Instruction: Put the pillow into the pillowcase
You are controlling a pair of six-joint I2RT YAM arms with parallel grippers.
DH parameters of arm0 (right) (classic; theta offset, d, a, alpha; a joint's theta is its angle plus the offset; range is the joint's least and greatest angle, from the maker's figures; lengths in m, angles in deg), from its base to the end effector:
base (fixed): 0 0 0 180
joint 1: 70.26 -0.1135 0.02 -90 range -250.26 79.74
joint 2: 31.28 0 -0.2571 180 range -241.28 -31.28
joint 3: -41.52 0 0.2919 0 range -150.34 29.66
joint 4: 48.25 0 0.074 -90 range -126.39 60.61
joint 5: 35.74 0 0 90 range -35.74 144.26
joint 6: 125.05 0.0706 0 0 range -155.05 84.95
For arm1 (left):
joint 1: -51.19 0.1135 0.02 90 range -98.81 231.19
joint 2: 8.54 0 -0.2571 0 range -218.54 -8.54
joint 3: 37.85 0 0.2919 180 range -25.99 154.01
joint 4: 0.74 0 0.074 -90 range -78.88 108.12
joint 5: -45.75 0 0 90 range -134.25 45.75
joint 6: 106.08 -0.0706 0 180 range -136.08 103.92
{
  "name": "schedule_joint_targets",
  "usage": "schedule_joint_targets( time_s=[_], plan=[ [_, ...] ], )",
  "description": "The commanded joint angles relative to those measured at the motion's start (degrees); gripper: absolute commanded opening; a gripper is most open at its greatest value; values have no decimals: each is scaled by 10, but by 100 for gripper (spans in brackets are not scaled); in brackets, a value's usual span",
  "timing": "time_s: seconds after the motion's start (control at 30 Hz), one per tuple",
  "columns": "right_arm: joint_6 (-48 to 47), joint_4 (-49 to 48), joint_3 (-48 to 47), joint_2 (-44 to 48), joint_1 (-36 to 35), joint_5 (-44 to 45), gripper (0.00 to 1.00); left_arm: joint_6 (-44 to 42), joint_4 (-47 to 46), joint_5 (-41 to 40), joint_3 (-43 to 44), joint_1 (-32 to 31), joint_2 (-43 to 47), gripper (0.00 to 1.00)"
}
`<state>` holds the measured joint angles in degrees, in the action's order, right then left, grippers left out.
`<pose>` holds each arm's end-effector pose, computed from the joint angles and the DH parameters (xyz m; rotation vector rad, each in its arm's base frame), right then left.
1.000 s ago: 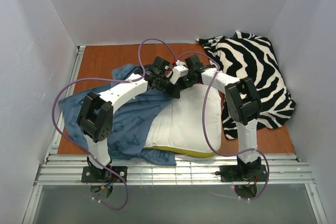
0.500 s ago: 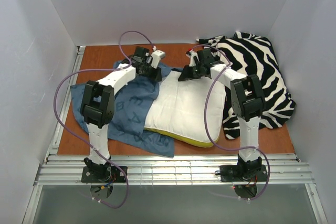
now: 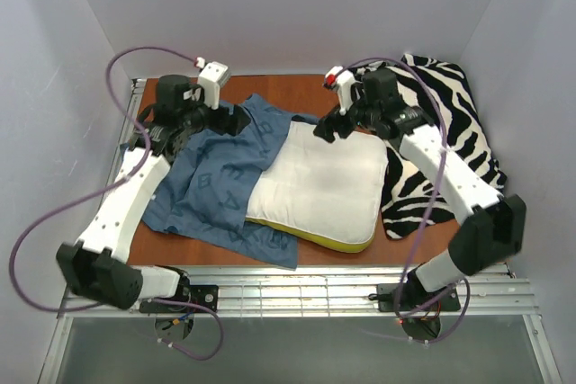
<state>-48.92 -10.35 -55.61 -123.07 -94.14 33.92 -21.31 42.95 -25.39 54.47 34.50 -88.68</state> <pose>0.3895 0.1993 0.3222 -0.8859 1.9450 0.4818 0.3587 -0.1314 0.3548 0.5949 2.0378 -0.4675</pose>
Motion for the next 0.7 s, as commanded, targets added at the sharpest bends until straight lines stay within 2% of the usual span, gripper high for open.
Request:
schedule_joint_targets(
  time_s=[0.0, 0.13, 0.27, 0.37, 0.47, 0.6, 0.67],
  plan=[
    [-100, 52, 108, 65, -72, 92, 99, 7, 80, -19, -70, 15, 84, 98],
    [-83, 22, 253, 135, -162, 157, 99, -39, 86, -10, -158, 15, 131, 98],
    [-80, -29, 303, 151, -235, 223, 99, -58, 113, -50, -166, 13, 141, 98],
    [-61, -57, 293, 112, -262, 255, 99, -38, 134, -65, -128, 14, 145, 98],
    [-56, -80, 281, 51, -296, 298, 99, -12, 197, -40, -91, 14, 133, 98],
    [-60, -93, 260, -16, -324, 298, 99, -41, 224, -44, -126, 14, 168, 98],
    [-63, -88, 258, -13, -336, 290, 99, -64, 240, -53, -144, 15, 183, 98]
  ],
)
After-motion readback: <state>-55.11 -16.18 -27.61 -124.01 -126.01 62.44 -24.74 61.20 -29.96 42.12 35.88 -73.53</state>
